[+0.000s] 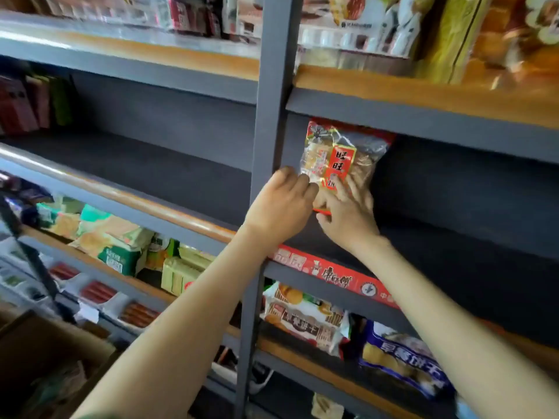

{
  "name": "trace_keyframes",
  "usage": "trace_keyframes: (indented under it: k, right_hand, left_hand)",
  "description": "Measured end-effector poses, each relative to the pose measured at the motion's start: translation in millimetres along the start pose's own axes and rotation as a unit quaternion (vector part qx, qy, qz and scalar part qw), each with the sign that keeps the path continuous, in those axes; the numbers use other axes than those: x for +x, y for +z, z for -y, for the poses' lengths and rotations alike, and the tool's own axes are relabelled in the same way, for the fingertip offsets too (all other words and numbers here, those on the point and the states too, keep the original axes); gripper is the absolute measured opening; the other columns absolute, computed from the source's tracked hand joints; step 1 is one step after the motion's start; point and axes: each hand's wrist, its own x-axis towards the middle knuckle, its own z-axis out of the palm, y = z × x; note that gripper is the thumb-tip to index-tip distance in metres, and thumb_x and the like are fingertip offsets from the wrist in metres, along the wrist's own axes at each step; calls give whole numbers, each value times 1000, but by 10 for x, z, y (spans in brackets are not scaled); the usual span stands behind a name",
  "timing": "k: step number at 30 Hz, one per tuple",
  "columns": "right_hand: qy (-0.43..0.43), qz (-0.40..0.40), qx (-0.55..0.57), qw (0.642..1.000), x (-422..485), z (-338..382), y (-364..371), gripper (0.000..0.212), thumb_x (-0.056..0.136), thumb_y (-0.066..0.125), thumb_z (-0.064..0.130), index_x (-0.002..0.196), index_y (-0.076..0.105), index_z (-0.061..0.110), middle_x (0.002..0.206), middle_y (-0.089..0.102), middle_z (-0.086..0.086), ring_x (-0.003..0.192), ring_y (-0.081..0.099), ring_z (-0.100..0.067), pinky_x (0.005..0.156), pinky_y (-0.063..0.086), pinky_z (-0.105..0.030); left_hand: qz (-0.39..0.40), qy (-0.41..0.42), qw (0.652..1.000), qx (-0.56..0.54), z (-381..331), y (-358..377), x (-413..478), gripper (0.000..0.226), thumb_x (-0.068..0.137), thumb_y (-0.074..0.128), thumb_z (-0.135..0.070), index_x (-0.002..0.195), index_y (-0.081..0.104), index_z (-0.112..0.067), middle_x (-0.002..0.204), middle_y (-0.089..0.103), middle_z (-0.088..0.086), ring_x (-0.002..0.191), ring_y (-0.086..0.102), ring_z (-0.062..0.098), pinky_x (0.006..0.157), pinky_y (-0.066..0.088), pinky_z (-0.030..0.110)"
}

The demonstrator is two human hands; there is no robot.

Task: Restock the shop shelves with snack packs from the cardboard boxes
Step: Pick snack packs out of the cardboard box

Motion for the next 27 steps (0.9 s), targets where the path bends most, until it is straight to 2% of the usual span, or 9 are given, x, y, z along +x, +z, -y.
trace_keyframes:
  k: [3,5,8,11,16,20,23,25,27]
  right_hand:
    - [-47,-150,165,974,-850,206,-62,37,89,50,24,119,59,4,125,56,-13,118,49,-31,97,36,-45]
    - [-118,-141,233,955,-1464,411,85,30,91,48,20,114,61,4,112,60,-9,106,52,-23,93,39,-35]
    - [-187,6,277,942,-2178,674,685,30,92,46,21,114,61,7,108,60,-5,103,52,-18,92,41,-29]
    - [-179,227,278,916,-2700,846,1556,36,92,49,21,126,56,15,119,59,0,112,50,-15,95,45,-31]
    - [-19,514,192,836,-3460,854,3059,54,99,49,24,148,27,26,149,35,3,135,36,-15,106,37,-30]
    - [68,598,166,782,-3980,1020,4364,72,96,57,21,153,13,16,154,28,-9,138,33,-25,109,33,-33]
    - [121,631,139,753,-4286,1109,5231,96,87,70,22,153,1,12,154,24,-20,140,28,-33,109,26,-35]
    - [180,641,173,726,-4465,1155,5683,109,82,76,24,154,-6,14,155,23,-19,142,24,-34,112,23,-38]
    - [215,626,169,730,-4593,1194,5971,112,79,78,29,154,-5,16,156,22,-18,144,13,-33,115,16,-40]
  left_hand:
    - [-40,1,988,-147,-182,-9,-458,20,79,58,-12,94,69,-6,101,68,11,90,63,29,92,37,37]
    - [-8,-26,972,-235,-491,-12,-1031,24,79,58,-10,100,67,-2,111,66,16,99,62,32,91,40,41]
    - [144,-89,932,-321,-1029,-5,-2136,31,81,59,-14,109,62,-3,113,64,17,99,60,33,87,40,39]
    - [307,-184,869,-343,-1475,6,-3251,41,74,73,-16,112,61,-6,113,63,12,99,57,28,85,42,34]
    - [468,-336,756,-310,-2218,108,-4776,44,67,60,-23,111,59,-14,101,68,10,84,68,29,64,57,31]
    - [542,-405,672,-301,-3076,346,-5949,84,39,86,-15,116,52,-16,101,67,10,80,68,29,60,56,30]
    - [567,-414,646,-301,-3680,515,-6538,76,54,78,-9,123,48,-20,110,65,14,87,68,34,66,57,36]
    - [586,-397,635,-308,-3965,659,-6742,72,44,82,-11,114,65,-18,105,69,15,85,70,32,63,56,34]
    - [610,-388,618,-308,-4152,801,-6826,76,34,89,-16,108,73,-16,106,71,14,86,71,28,63,56,32]
